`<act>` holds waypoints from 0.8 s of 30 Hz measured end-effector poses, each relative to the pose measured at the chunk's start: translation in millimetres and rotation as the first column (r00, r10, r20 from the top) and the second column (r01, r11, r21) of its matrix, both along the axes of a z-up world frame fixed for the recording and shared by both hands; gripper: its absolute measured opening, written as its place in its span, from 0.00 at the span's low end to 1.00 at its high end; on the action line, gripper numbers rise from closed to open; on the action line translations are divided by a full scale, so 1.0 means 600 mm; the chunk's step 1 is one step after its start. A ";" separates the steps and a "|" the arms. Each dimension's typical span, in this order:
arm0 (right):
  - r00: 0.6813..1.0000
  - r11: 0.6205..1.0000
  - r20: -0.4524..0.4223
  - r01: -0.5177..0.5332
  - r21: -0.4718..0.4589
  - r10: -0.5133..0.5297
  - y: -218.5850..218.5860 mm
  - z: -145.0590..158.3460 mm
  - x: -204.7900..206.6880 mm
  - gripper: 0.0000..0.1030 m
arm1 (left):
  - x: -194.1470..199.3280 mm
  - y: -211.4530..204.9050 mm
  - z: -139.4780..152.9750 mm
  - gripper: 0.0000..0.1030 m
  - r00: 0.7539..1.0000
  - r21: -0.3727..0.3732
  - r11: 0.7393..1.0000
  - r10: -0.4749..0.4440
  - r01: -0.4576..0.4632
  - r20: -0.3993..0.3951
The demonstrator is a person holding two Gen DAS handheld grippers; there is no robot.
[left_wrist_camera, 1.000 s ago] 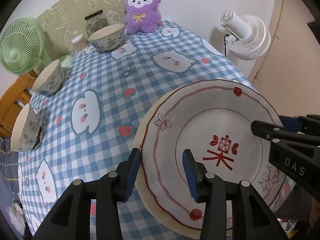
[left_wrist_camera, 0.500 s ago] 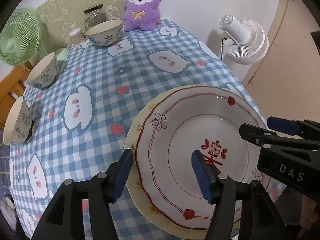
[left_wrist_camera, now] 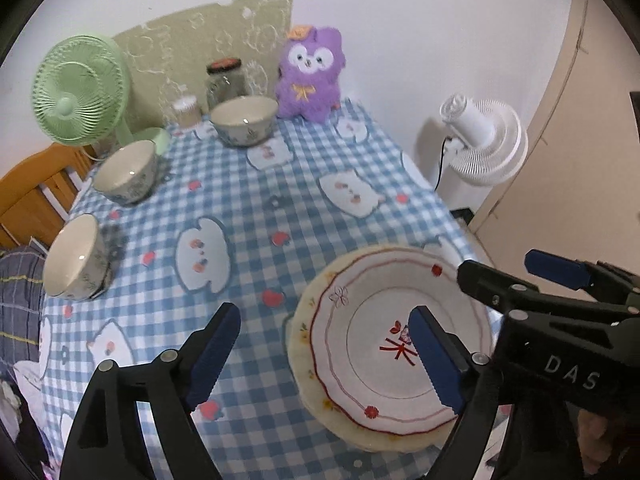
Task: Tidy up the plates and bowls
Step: 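Set the red-rimmed plate on the stack and open both grippers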
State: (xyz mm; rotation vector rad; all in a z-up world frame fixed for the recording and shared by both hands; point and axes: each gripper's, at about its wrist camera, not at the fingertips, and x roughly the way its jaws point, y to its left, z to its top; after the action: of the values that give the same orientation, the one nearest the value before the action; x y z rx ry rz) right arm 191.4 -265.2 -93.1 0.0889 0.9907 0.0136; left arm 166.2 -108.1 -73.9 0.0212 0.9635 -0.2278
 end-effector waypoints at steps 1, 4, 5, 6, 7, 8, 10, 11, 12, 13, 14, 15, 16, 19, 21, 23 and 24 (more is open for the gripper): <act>1.000 1.000 0.013 -0.008 0.001 0.008 0.007 0.011 -0.003 0.76 | -0.003 0.005 0.010 0.85 1.000 -0.003 1.000 0.007 -0.007 0.005; 0.998 1.000 0.049 -0.026 0.006 0.025 0.025 0.041 -0.010 0.79 | -0.013 0.019 0.042 0.85 0.999 -0.007 0.999 0.035 -0.035 0.030; 0.998 1.000 0.056 -0.029 0.007 0.029 0.029 0.049 -0.011 0.79 | -0.017 0.024 0.054 0.86 0.998 -0.010 0.999 0.046 -0.045 0.038; 0.997 0.999 0.065 -0.036 0.009 0.036 0.034 0.060 -0.013 0.79 | -0.020 0.027 0.062 0.86 0.998 -0.010 0.998 0.055 -0.055 0.043; 0.997 0.999 0.071 -0.045 0.008 0.044 0.038 0.070 -0.014 0.80 | -0.022 0.029 0.069 0.86 0.997 -0.007 0.998 0.064 -0.064 0.046; 0.996 0.999 0.073 -0.052 0.007 0.052 0.042 0.076 -0.014 0.80 | -0.026 0.033 0.082 0.86 0.995 0.002 0.997 0.081 -0.081 0.051; 0.992 0.997 0.095 -0.081 0.004 0.081 0.049 0.100 -0.016 0.80 | -0.034 0.038 0.100 0.88 0.992 0.004 0.994 0.109 -0.109 0.070; 0.990 0.996 0.106 -0.091 0.001 0.090 0.051 0.107 -0.018 0.80 | -0.037 0.040 0.109 0.89 0.989 0.001 0.992 0.122 -0.123 0.078; 0.987 0.994 0.123 -0.105 -0.007 0.105 0.054 0.119 -0.019 0.80 | -0.039 0.043 0.117 0.91 0.987 -0.003 0.990 0.139 -0.139 0.082; 0.983 0.993 0.139 -0.115 -0.014 0.116 0.057 0.131 -0.021 0.80 | -0.040 0.046 0.126 0.91 0.984 -0.011 0.988 0.155 -0.155 0.083; 0.981 0.993 0.151 -0.120 -0.019 0.122 0.059 0.140 -0.023 0.80 | -0.042 0.049 0.136 0.91 0.982 -0.017 0.986 0.169 -0.168 0.087; 0.979 0.992 0.159 -0.126 -0.020 0.128 0.060 0.147 -0.024 0.80 | -0.043 0.050 0.141 0.92 0.979 -0.015 0.984 0.180 -0.179 0.093; 0.977 0.991 0.165 -0.136 -0.018 0.137 0.062 0.153 -0.024 0.80 | -0.045 0.051 0.149 0.92 0.975 -0.010 0.980 0.196 -0.196 0.103; 0.966 0.984 0.189 -0.178 -0.015 0.177 0.070 0.172 -0.024 0.83 | -0.050 0.055 0.168 0.95 0.962 0.010 0.971 0.237 -0.241 0.132; 0.961 0.982 0.203 -0.190 -0.013 0.189 0.074 0.183 -0.022 0.85 | -0.052 0.059 0.176 0.95 0.955 0.006 0.964 0.263 -0.266 0.139; 0.956 0.980 0.218 -0.199 -0.010 0.196 0.078 0.189 -0.022 0.85 | -0.053 0.066 0.181 0.97 0.949 -0.003 0.959 0.281 -0.283 0.145; 0.956 0.981 0.222 -0.196 -0.012 0.193 0.081 0.192 -0.021 0.86 | -0.054 0.071 0.184 0.98 0.945 -0.007 0.956 0.292 -0.294 0.148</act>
State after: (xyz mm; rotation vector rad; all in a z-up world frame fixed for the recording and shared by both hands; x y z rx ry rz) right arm 178.5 -216.5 22.4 -0.0014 0.7721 0.2056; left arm 134.1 -65.4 36.6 -0.0901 0.8085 0.0562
